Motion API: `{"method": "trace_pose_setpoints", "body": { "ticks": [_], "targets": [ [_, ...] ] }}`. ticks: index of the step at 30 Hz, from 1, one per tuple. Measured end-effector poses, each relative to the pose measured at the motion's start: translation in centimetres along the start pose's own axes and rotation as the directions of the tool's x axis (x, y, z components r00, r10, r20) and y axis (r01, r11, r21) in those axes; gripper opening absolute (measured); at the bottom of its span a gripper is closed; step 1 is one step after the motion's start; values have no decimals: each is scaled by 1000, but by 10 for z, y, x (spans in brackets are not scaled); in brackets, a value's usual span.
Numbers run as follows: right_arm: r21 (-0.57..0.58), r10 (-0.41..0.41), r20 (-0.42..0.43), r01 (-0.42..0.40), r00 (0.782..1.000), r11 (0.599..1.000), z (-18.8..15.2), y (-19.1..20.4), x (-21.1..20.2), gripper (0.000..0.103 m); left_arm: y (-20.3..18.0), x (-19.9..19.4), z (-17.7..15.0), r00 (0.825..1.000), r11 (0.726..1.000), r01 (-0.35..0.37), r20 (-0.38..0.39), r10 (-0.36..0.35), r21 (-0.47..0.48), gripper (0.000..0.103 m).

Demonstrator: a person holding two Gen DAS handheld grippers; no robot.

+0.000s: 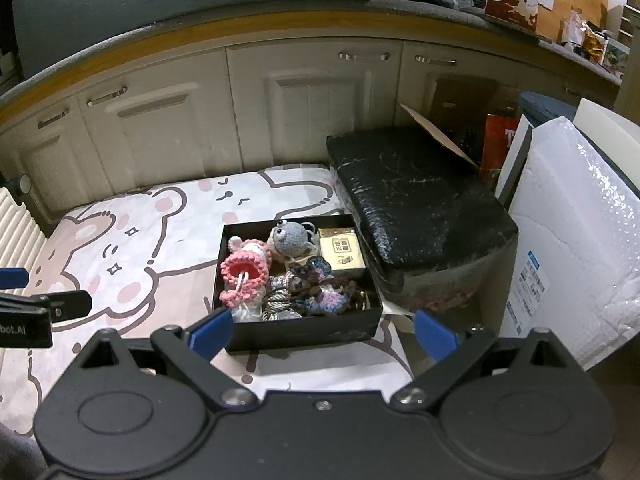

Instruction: Organize objects

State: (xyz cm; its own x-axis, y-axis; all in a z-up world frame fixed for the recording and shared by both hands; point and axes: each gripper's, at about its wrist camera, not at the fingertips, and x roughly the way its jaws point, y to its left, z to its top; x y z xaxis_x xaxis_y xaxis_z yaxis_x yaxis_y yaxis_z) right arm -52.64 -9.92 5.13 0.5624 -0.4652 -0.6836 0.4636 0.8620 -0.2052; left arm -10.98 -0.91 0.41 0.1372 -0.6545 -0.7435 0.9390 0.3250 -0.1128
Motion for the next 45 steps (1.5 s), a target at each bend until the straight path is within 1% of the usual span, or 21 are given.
{"method": "trace_pose_setpoints", "body": {
  "ticks": [5,45],
  "targets": [
    [-13,-4,4,4,1000,1000,0,4,0,99,2,0,0,1000,1000,9,-4,-9,-7,103],
    [-33,4,16,-4,1000,999,1,15,-3,99,6,-1,-2,1000,1000,7,-13,-7,-8,103]
  ]
}}
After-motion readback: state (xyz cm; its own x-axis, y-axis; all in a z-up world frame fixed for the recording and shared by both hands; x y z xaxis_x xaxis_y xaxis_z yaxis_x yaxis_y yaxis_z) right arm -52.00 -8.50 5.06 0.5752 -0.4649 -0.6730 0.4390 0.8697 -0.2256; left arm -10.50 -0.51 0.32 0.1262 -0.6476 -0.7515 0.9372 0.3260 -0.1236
